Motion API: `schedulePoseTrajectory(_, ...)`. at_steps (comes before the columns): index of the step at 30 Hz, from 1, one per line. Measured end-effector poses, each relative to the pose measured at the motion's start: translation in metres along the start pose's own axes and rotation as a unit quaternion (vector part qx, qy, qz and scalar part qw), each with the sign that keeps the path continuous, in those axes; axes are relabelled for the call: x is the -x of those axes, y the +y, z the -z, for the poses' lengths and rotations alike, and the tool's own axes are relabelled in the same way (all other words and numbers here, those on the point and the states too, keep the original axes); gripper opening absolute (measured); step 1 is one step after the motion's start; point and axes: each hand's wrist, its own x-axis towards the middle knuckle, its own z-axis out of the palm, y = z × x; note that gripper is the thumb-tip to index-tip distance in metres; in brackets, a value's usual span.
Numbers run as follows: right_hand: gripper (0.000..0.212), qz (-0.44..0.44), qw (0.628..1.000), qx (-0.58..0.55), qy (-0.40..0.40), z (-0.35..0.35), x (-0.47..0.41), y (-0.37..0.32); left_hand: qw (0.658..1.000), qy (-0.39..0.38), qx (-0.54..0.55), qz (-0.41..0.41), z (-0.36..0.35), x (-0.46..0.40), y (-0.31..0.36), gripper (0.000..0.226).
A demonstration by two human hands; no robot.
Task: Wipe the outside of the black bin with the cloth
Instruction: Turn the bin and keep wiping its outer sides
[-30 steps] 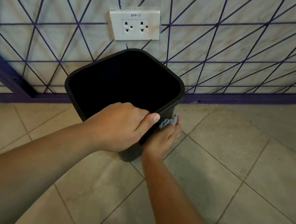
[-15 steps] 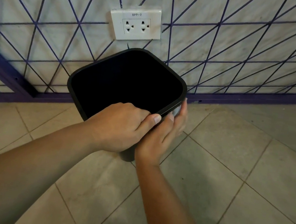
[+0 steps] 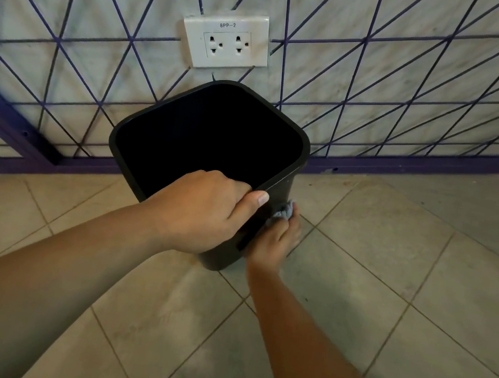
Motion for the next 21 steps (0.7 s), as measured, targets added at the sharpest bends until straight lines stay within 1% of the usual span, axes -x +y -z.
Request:
schedulePoseTrajectory(1, 0.060, -0.038, 0.999, 0.006, -0.011, 0.003, -0.008, 0.002, 1.000, -0.001, -0.001, 0.003, 0.001, 0.000, 0.000, 0.048)
schedulePoseTrajectory(2, 0.054, -0.057, 0.998, 0.009, -0.019, 0.005, -0.014, 0.004, 1.000, -0.002, -0.003, 0.005, 0.002, 0.000, 0.001, 0.047)
schedulePoseTrajectory(3, 0.054, -0.064, 0.998, 0.006, -0.023, 0.005, -0.015, 0.001, 1.000, -0.005, -0.005, 0.009, 0.003, 0.000, 0.001, 0.047)
schedulePoseTrajectory(6, 0.067, -0.037, 0.999, -0.007, -0.020, 0.002, -0.007, -0.002, 0.999, -0.027, -0.004, 0.028, 0.003, -0.001, 0.002, 0.047)
schedulePoseTrajectory(8, 0.063, -0.035, 0.999, -0.007, -0.013, 0.000, -0.006, 0.008, 0.998, -0.042, -0.005, 0.038, 0.003, -0.003, 0.001, 0.047)
schedulePoseTrajectory(13, 0.045, -0.113, 0.993, 0.043, -0.010, 0.008, -0.015, 0.024, 0.998, -0.043, 0.011, 0.046, 0.002, -0.003, -0.001, 0.050)
schedulePoseTrajectory(16, 0.048, -0.133, 0.990, 0.042, -0.033, 0.008, 0.007, 0.017, 0.998, -0.036, 0.021, 0.038, 0.001, -0.004, -0.001, 0.050)
schedulePoseTrajectory(18, 0.049, -0.135, 0.990, 0.020, -0.020, 0.004, 0.014, 0.014, 0.998, -0.033, 0.023, 0.037, 0.001, -0.004, -0.002, 0.050)
schedulePoseTrajectory(21, 0.047, -0.114, 0.993, 0.005, 0.021, -0.003, -0.010, 0.011, 0.999, -0.029, 0.026, 0.036, 0.001, -0.003, 0.000, 0.048)
